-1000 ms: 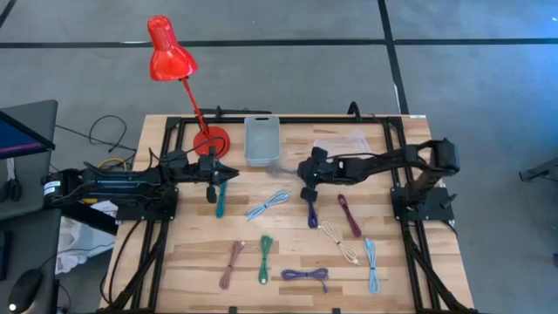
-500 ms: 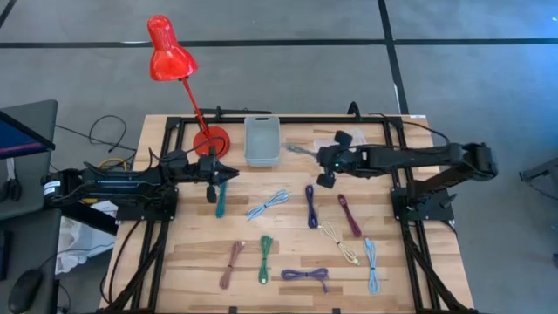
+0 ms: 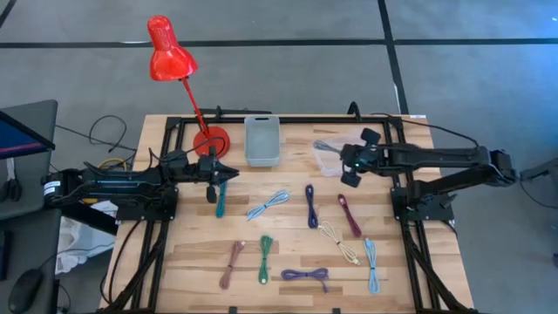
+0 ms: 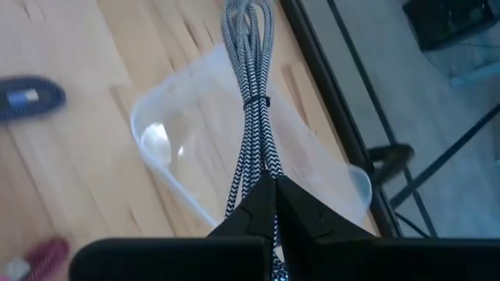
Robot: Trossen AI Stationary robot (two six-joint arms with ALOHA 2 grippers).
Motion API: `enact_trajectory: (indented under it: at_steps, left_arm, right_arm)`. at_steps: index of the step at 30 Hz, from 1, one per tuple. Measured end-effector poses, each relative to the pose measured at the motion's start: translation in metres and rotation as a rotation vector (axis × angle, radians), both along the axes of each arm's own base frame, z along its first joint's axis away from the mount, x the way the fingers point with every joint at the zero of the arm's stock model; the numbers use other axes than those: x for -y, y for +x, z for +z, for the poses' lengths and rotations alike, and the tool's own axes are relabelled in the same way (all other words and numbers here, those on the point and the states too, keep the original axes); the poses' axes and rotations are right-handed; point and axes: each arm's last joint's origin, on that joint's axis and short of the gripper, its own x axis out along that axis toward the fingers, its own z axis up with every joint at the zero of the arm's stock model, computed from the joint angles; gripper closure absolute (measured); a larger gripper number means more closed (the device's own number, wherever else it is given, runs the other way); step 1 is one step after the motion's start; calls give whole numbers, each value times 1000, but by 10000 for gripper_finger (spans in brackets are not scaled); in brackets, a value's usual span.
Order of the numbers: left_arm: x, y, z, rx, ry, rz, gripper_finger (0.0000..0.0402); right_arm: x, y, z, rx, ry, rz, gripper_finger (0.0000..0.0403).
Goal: Pick & Place USB Port
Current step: Put the gray charger cable into the transparent bin
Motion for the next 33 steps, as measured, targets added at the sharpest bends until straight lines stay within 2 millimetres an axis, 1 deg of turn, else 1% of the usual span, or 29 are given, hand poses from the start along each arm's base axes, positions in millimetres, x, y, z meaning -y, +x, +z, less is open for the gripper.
enact_trajectory:
  at_steps: [5, 7, 9, 13, 20, 25, 33]
  left_arm:
    - [0, 0, 0, 0, 0, 0, 362]
    - [0, 0, 0, 0, 0, 0, 362]
    - [0, 0, 0, 0, 0, 0, 362]
    - [0, 0, 0, 0, 0, 0, 362]
    - [0, 0, 0, -1, 0, 0, 362]
    - [0, 0, 0, -1, 0, 0, 362]
    - [0, 0, 0, -1, 0, 0, 362]
  right_arm:
    - [-2, -16, 4, -49, 7, -4, 403]
    - [0, -21, 3, -56, 11, -15, 403]
    - [2, -25, -3, -69, 17, -28, 403]
    - [7, -30, -20, -108, 24, -54, 403]
    - [15, -20, -18, -71, 3, -19, 403]
    - [22, -18, -24, -87, 64, -31, 403]
    - [25, -9, -36, -144, 103, -30, 403]
